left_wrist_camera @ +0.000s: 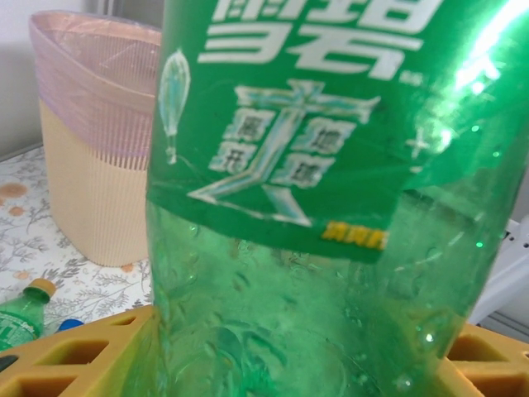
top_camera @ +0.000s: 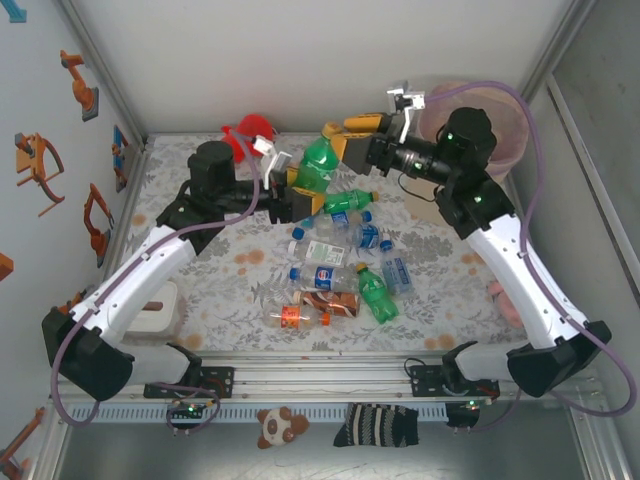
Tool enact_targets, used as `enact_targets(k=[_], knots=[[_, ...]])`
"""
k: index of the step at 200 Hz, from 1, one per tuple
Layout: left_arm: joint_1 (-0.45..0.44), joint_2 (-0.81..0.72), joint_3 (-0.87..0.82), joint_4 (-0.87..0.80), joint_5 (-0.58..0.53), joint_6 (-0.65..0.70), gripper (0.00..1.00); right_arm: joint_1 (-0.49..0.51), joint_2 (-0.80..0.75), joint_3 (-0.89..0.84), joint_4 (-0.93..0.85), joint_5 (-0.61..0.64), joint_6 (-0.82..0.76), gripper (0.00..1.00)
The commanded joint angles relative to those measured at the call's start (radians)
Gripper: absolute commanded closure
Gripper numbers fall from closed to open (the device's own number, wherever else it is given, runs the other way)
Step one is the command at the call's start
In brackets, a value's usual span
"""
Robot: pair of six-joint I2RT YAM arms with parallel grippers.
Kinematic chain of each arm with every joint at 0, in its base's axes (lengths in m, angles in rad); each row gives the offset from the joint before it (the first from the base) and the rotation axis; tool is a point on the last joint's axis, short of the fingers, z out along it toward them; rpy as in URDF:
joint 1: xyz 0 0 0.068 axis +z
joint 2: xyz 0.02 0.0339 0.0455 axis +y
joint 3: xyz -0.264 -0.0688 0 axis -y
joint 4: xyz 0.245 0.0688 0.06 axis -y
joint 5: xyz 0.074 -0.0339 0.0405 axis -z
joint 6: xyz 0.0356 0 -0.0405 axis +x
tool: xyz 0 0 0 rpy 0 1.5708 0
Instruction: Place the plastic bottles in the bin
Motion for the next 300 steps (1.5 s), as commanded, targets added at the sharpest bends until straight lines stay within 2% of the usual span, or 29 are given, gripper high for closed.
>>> enact_targets(k=[1,45,125,169,238,300], knots=[[-0.010,-0.015,-0.004,0.027,0.040,0.010,0.51,0.015,0.013,0.038,-0.001,-0.011,-0.014,0.28],[-0.021,-0.009,0.006,0.012,0.036,0.022,0.51,0.034,0.033,0.057,-0.025,-0.003,-0.007,0.34],[-0.027,0.004,0.019,-0.004,0.025,0.033,0.51,0.038,0.026,0.045,-0.040,0.017,-0.016,0.60],[-0.027,-0.002,0.014,-0.007,0.000,0.034,0.49,0.038,0.012,0.042,-0.049,0.056,-0.023,0.68],[-0.026,-0.057,-0.021,-0.017,-0.088,0.054,0.24,0.019,0.012,0.087,-0.153,0.154,-0.081,0.74],[-0.023,-0.103,-0.050,-0.048,-0.147,0.081,0.21,-0.113,0.050,0.181,-0.261,0.209,-0.122,0.76]])
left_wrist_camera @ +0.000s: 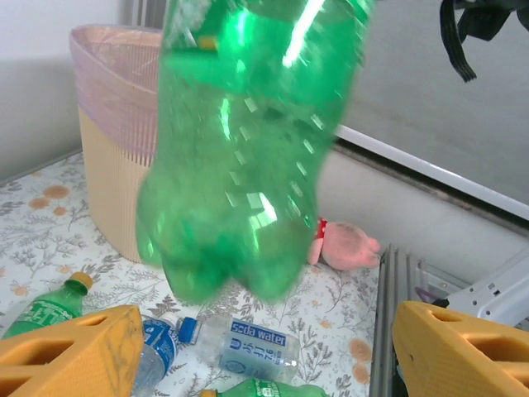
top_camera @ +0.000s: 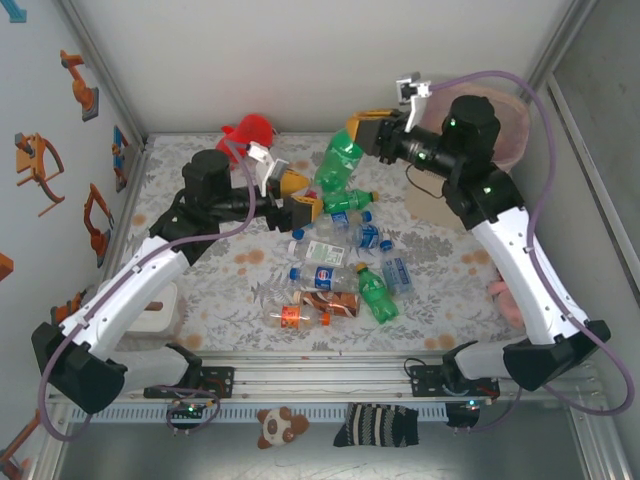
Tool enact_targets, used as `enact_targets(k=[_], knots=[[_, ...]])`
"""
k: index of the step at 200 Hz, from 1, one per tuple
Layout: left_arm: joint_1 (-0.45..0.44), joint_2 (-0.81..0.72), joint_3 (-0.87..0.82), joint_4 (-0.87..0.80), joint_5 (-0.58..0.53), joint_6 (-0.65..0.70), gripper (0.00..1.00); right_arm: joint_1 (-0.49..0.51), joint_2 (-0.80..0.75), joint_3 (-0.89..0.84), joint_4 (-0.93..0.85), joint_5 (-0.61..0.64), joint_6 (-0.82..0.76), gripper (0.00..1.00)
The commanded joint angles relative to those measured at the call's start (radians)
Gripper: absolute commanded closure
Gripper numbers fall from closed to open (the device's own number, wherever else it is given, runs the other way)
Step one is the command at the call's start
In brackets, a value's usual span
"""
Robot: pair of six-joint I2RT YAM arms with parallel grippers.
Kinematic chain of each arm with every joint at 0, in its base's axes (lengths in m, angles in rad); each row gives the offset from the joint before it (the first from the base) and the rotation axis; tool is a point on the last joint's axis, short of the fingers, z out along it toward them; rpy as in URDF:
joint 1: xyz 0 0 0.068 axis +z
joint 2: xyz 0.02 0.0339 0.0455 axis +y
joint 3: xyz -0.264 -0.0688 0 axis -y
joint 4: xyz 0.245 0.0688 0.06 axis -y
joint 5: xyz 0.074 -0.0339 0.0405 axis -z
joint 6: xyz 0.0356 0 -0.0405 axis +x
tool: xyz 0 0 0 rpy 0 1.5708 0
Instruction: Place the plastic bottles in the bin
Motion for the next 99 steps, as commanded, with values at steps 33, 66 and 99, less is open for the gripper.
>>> enact_targets(k=[33,66,99], knots=[[-0.002,-0.030,-0.008,-0.032,-0.023,0.037,0.21,-0.187,0.037,0.100,-0.064,0.102,-0.034,0.76],[-0.001,-0.036,-0.013,-0.030,-0.024,0.037,0.22,-0.327,0.065,0.138,-0.062,0.177,0.031,0.77],[-0.001,-0.044,-0.027,-0.008,-0.047,0.027,0.22,-0.424,0.096,0.149,-0.062,0.344,0.116,0.81]])
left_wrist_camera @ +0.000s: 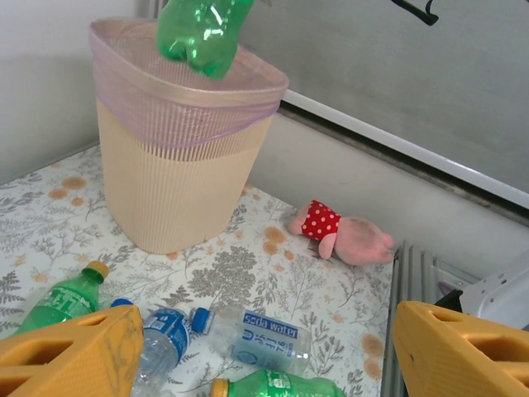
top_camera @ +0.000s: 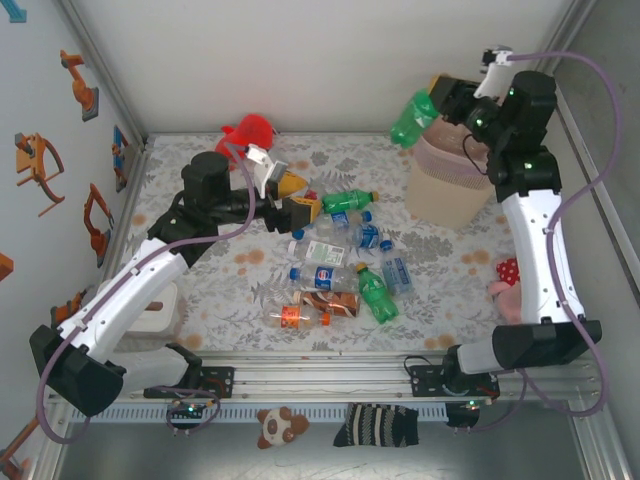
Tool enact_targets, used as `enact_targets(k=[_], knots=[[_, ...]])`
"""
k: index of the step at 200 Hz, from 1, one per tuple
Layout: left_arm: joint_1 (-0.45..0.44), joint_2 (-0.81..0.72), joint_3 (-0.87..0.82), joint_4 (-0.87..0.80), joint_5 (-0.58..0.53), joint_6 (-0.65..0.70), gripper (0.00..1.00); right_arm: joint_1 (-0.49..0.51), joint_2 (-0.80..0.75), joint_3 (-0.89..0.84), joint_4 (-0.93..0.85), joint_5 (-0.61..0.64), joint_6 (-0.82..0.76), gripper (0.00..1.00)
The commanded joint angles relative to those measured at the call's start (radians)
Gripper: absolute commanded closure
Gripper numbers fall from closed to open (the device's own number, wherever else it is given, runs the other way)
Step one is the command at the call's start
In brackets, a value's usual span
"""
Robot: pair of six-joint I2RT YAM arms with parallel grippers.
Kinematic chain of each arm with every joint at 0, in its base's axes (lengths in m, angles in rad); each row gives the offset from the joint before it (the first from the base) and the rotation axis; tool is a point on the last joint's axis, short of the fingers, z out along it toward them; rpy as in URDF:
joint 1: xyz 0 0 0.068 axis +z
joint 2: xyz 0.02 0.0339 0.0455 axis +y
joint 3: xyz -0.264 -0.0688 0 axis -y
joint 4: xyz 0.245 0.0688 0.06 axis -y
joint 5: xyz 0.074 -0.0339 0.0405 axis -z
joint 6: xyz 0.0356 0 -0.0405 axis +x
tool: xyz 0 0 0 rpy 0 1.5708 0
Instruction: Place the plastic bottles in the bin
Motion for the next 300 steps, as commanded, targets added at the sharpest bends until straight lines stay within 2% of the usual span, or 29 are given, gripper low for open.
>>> enact_targets(k=[1,28,48,81,116,207,229,300], knots=[[-0.002,-0.032,-0.013,0.014,-0.010,0.014,0.22,-0.056,0.014,0.036,0.012,0.151,0.086,0.81],[-0.001,-0.033,-0.020,0.029,-0.010,0.008,0.22,-0.128,0.038,0.028,0.002,0.276,0.203,0.88],[-0.002,-0.034,-0.026,0.030,-0.010,0.006,0.22,-0.155,0.047,-0.002,0.002,0.377,0.254,0.88],[-0.002,-0.040,-0.040,0.046,-0.016,0.002,0.22,-0.166,0.076,-0.035,0.003,0.442,0.296,0.87],[-0.001,-0.035,-0.040,0.041,-0.015,0.008,0.22,-0.167,0.154,0.004,-0.111,0.425,0.326,0.87],[-0.002,-0.016,-0.029,0.020,-0.017,0.015,0.22,-0.167,0.318,-0.011,-0.238,0.360,0.312,0.84],[-0.002,-0.016,-0.031,0.020,-0.020,0.016,0.22,-0.167,0.340,-0.018,-0.248,0.352,0.296,0.80],[-0.001,-0.005,-0.016,0.017,-0.022,0.018,0.22,-0.167,0.315,0.041,-0.374,0.416,0.221,0.51]])
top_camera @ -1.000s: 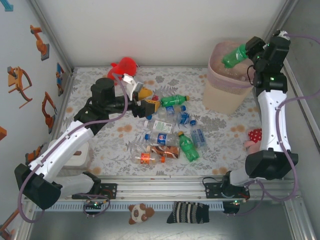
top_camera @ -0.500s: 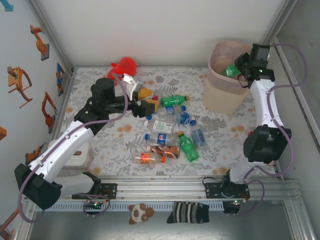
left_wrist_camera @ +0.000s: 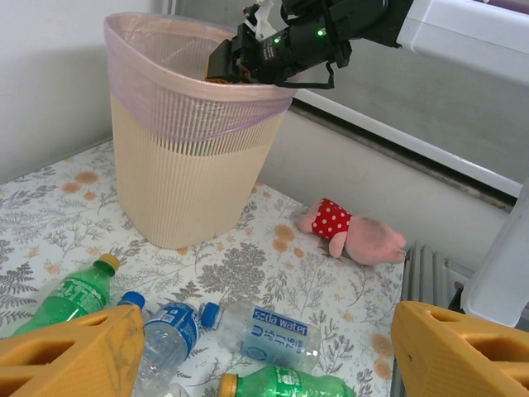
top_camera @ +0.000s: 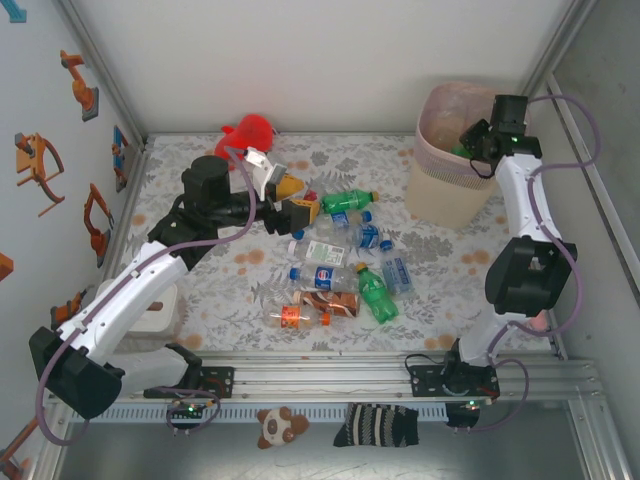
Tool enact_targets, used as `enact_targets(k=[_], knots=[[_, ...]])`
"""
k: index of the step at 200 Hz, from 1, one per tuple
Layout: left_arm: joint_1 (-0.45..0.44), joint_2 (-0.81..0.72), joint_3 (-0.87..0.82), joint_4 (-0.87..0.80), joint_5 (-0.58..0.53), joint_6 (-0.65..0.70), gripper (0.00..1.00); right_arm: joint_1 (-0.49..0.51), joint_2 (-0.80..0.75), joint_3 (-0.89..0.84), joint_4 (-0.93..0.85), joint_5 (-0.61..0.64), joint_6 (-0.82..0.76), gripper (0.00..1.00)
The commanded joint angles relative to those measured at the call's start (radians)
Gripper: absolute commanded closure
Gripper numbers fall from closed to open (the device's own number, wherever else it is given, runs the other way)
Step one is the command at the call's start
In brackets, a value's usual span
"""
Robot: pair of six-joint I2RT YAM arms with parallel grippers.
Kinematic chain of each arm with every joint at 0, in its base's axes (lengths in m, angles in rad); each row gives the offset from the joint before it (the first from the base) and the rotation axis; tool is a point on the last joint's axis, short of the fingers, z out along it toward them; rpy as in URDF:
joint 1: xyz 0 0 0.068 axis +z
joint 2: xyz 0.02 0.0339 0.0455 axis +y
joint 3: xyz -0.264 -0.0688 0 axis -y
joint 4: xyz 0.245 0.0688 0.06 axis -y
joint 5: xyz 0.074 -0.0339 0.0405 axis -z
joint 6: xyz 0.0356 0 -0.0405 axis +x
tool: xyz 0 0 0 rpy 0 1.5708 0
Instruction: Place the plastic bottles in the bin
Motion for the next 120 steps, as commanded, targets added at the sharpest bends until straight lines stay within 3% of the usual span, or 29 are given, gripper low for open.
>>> enact_targets(k=[1,25,67,120], knots=[[-0.002,0.007,0.014,0.000,0.004,0.018,0.22,-0.001,-0.033,0.046,-0.072,0.047,-0.045,0.51],[-0.001,0.010,0.016,0.000,0.004,0.020,0.22,-0.002,-0.075,0.047,-0.103,0.081,-0.074,0.45],[-0.002,0.016,0.025,-0.004,0.003,0.021,0.22,-0.001,-0.136,0.054,-0.133,0.109,-0.111,0.43],[-0.001,0.025,0.033,-0.053,-0.079,0.021,0.22,0.000,-0.170,0.088,-0.167,0.039,-0.159,0.44]])
